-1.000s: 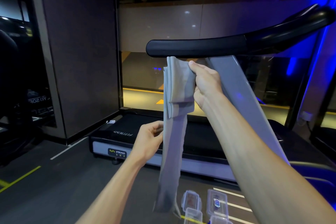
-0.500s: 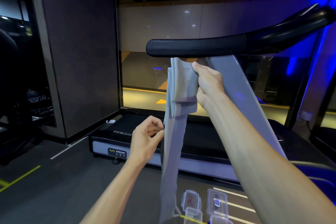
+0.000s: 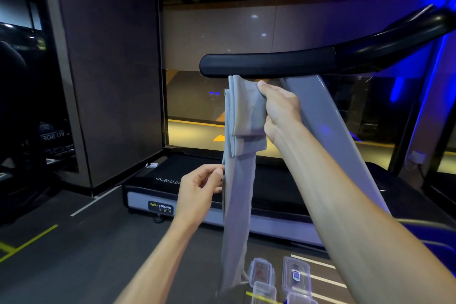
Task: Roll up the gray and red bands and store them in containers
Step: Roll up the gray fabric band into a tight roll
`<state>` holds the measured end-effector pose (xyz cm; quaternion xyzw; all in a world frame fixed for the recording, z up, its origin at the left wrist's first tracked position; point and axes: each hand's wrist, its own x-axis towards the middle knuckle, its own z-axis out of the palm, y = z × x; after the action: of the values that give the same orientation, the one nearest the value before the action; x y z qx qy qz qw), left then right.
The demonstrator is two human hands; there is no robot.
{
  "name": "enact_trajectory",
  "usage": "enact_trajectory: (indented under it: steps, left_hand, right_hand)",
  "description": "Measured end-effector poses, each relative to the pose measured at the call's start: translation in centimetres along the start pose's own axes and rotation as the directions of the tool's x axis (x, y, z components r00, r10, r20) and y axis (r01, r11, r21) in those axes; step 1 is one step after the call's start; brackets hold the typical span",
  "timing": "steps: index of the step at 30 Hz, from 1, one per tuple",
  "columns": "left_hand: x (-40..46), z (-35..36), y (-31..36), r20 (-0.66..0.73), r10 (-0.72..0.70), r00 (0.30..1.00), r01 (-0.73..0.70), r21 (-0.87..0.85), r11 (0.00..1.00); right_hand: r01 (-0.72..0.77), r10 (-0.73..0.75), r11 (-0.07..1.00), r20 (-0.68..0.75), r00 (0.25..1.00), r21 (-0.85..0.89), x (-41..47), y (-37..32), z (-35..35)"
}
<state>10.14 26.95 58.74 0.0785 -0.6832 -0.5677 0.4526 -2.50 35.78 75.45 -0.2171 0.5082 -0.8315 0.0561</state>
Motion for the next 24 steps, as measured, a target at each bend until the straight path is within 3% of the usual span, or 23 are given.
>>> enact_trajectory:
  steps: [10, 17, 24]
  left_hand:
    - [0.1, 0.6, 0.2, -0.042, -0.018, 0.999, 0.021, 0.076, 0.997]
    - [1.0, 0.1, 0.3, -0.005, 0.023, 1.000, -0.019, 0.401, 0.916]
    - [0.3, 0.4, -0.6, 0.103, -0.034, 0.994, -0.004, 0.351, 0.936]
  right_hand:
    - [-0.024, 0.024, 1.000, -0.025, 0.999, -0.016, 0.5, -0.3, 0.2]
    - [-0.044, 0.047, 0.997, -0.062, 0.997, 0.060, 0.1, -0.1, -0.2]
    - [-0.044, 0.047, 0.998, -0.078, 0.996, 0.051, -0.8, -0.7, -0.1]
